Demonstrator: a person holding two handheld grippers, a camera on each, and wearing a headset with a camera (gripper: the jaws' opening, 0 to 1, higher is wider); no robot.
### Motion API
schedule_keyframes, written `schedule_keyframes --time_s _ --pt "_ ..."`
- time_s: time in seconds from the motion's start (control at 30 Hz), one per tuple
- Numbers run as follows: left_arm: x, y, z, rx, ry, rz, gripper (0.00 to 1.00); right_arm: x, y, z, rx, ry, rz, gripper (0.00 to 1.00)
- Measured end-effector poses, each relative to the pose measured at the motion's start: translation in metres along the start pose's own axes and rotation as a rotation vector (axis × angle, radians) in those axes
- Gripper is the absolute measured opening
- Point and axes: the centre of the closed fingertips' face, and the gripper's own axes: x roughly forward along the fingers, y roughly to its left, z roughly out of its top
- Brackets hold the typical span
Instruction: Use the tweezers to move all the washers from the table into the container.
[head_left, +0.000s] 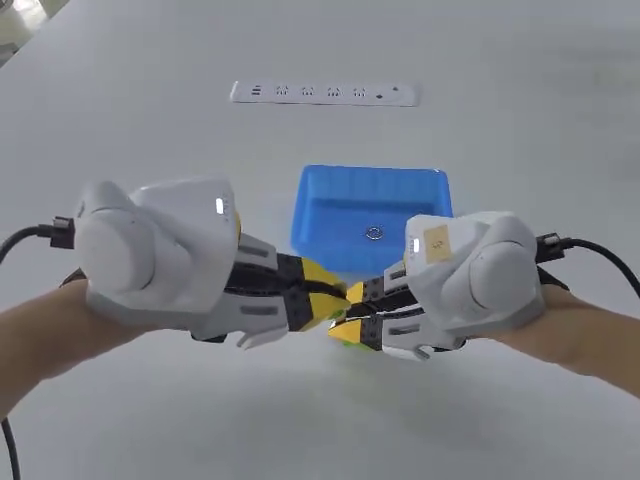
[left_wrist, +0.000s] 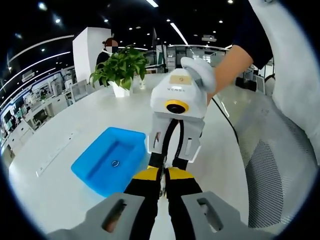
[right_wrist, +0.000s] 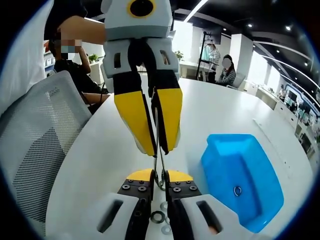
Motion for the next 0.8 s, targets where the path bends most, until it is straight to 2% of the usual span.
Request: schedule_keyframes --time_s 0.27,0.6,0.63,0.7,0.8 --pt "-0.001 -0.001 0.003 -0.006 -0.001 -0.001 0.09 -0.001 -0.001 0.000 0.018 -0.010 -0.007 0.09" --pt "-0.008 0.000 0.000 -0.017 0.022 0.024 0.21 -0.006 -0.004 0.003 0.040 -0.020 -0.021 0.09" --pt "-0.010 0.001 -0.001 -0.042 0.032 0.034 0.23 -0.007 -0.004 0.003 0.042 -0.022 -0.023 0.09" --pt "-0.013 0.003 0.003 -0.061 0.024 0.049 0.30 -0.009 -0.004 0.004 0.050 -0.025 -0.024 0.09" --pt "-0.019 0.004 0.010 -0.068 -0.006 0.064 0.31 -0.013 -0.004 0.006 0.055 -0.026 -0.027 0.09"
